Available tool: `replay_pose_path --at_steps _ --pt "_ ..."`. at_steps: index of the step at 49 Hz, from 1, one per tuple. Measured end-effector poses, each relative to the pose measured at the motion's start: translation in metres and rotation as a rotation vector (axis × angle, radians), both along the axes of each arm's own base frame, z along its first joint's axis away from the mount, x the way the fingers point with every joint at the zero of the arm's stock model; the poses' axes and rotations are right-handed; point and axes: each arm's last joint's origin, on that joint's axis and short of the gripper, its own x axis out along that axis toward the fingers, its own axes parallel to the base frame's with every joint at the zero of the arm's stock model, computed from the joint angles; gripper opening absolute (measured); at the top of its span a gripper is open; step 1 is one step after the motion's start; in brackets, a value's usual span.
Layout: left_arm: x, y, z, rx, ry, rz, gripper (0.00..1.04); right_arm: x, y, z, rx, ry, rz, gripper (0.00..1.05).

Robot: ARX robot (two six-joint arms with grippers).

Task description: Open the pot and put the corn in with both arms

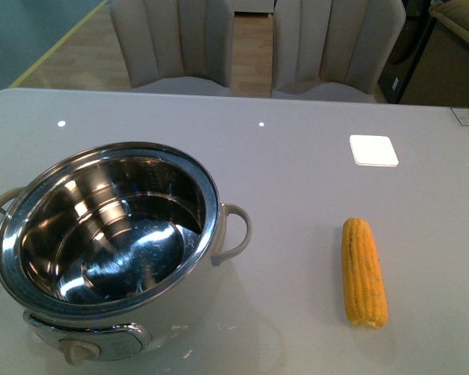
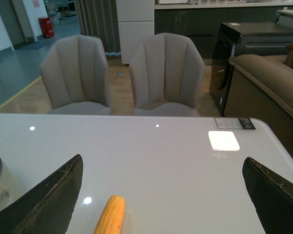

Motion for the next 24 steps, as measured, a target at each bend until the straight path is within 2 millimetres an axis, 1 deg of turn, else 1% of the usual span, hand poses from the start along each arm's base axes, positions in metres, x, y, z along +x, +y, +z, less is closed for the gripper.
replay_pose_path --at_steps 4,8,11,22,24 --pt "-0.001 0.000 0.000 0.000 0.001 0.000 0.03 0.000 0.000 0.000 0.000 0.000 0.000 0.96" --pt "-0.007 0.000 -0.004 0.000 0.032 -0.001 0.03 0.000 0.000 0.000 0.000 0.000 0.000 0.96" --pt "-0.011 0.000 -0.004 0.000 0.018 0.000 0.03 0.000 0.000 0.000 0.000 0.000 0.000 0.96" --pt "-0.012 0.000 -0.003 0.000 0.006 0.000 0.03 0.000 0.000 0.000 0.000 0.000 0.001 0.96" --pt "-0.012 0.000 -0.003 0.000 0.006 0.000 0.08 0.000 0.000 0.000 0.000 0.000 0.000 0.96"
